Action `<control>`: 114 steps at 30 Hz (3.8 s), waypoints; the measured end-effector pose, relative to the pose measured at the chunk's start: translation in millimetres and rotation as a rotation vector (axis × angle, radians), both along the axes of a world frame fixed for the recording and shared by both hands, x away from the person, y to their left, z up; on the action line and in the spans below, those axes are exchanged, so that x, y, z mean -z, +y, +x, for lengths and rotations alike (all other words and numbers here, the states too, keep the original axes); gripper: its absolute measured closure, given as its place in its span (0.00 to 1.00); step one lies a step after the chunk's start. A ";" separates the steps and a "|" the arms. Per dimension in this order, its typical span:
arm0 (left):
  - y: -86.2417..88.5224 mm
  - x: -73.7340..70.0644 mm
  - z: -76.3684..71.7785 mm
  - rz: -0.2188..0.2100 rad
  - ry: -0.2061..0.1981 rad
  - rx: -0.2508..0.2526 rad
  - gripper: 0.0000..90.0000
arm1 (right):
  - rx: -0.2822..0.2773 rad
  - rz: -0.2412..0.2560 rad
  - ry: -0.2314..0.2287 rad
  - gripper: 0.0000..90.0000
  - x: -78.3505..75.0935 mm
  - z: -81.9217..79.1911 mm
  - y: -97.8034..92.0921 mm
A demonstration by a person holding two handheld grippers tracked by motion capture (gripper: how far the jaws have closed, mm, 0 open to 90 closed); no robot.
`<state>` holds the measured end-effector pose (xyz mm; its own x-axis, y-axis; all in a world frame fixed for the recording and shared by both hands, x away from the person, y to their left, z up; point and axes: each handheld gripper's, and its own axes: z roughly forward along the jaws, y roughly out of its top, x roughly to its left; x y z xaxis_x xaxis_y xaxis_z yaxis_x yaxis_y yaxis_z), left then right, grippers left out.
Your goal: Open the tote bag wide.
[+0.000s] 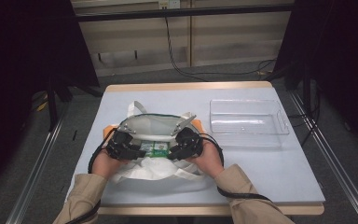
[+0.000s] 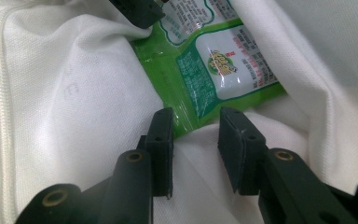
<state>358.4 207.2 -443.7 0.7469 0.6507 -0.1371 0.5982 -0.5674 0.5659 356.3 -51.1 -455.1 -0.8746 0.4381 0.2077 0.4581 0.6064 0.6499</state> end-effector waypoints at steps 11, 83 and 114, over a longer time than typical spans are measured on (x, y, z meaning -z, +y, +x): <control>-0.6 0.0 0.1 -0.001 0.006 0.003 0.67 | -0.038 0.005 0.000 0.73 -6.3 0.6 9.1; 4.8 -4.7 -6.6 -0.019 -0.017 0.037 0.64 | -0.049 0.002 -0.027 1.00 -30.5 9.1 9.8; 5.9 -5.0 -6.6 -0.021 -0.015 0.037 0.63 | -0.068 -0.089 -0.021 1.00 -11.5 6.4 22.9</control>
<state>351.9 213.1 -438.7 0.7722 0.6199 -0.1393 0.5688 -0.5768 0.5863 362.7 -28.2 -443.6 -0.9068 0.3933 0.1518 0.4006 0.6917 0.6009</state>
